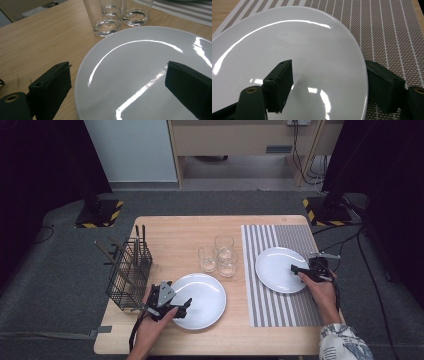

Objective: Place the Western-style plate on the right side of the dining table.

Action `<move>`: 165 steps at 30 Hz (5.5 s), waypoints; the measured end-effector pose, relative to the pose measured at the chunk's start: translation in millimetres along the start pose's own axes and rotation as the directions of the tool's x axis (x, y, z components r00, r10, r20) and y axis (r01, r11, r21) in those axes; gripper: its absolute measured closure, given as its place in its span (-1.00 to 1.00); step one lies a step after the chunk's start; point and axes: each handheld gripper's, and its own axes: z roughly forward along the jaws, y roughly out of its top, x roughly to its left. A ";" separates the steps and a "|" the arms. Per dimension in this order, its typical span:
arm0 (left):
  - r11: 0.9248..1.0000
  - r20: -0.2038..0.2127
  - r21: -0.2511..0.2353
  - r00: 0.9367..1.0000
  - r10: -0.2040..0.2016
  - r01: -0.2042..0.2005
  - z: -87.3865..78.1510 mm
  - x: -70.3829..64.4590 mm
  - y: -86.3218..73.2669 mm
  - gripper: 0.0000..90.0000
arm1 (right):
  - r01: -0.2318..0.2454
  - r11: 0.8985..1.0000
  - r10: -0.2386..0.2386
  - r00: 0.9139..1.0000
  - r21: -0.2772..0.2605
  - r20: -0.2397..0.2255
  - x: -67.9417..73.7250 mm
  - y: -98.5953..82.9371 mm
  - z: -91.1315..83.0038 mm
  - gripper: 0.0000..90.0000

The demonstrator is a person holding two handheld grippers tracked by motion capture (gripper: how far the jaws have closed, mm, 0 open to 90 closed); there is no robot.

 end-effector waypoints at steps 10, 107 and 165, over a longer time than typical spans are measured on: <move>1.000 -0.005 0.006 1.000 0.001 -0.001 0.3 0.4 -0.4 -0.85 | -0.024 0.999 0.025 0.999 -0.035 0.028 6.4 -1.3 -0.6 -0.56; 0.999 -0.013 0.012 0.999 -0.053 0.053 -77.7 34.7 39.0 -0.89 | 0.448 0.881 -0.450 0.893 -0.156 0.018 102.6 -23.7 -26.1 -0.65; 0.971 -0.277 0.041 0.936 -0.215 0.235 -108.6 167.6 22.6 -0.41 | 0.481 0.854 -0.474 0.877 -0.200 0.083 107.7 -24.2 -32.8 -0.56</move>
